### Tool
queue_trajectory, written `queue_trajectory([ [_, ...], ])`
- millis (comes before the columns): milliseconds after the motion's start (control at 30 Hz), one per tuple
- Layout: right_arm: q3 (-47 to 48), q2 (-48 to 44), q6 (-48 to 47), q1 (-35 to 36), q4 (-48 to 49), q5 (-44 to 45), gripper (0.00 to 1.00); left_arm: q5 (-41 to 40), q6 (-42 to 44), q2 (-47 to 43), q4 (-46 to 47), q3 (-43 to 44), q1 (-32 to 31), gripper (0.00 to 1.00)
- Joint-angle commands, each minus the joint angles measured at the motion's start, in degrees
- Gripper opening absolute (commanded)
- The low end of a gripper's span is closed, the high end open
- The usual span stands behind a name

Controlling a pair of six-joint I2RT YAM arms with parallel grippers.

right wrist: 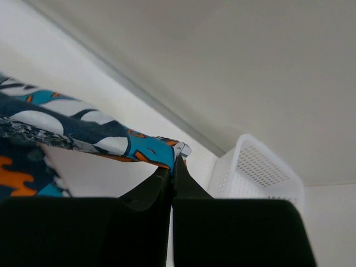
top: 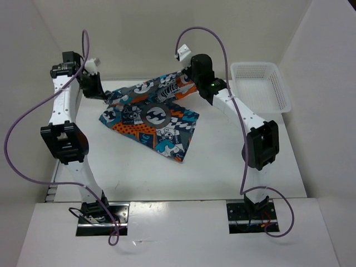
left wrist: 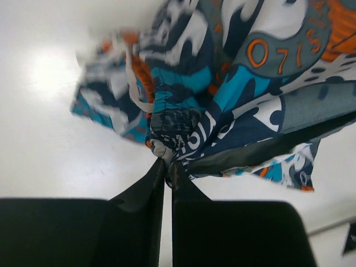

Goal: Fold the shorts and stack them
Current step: Fold the shorts

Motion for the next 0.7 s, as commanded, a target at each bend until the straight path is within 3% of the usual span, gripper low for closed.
queue_trajectory([
  [0, -4.5, -7.0, -2.7, 2.0, -4.5, -0.6, 0.0, -1.1, 0.4, -5.2, 2.4, -9.6, 0.7, 0.02],
  [100, -18.5, -13.5, -2.4, 7.8, -10.3, -5.5, 0.0, -7.5, 0.4, -5.7, 1.9, -17.8, 0.7, 0.02],
  [300, -35.8, -22.4, -2.4, 15.9, -18.9, -11.7, 0.0, -14.0, 0.4, -1.5, 5.0, -25.8, 3.5, 0.01],
  [500, -40.6, -22.9, -2.1, 21.3, -21.2, -16.1, 0.0, -14.0, 0.4, 2.7, 7.3, -26.0, 3.5, 0.01],
  [667, -37.2, -22.3, -3.7, 24.4, -23.7, -17.9, 0.0, -14.7, 0.4, 5.3, 7.3, -19.5, 3.5, 0.0],
])
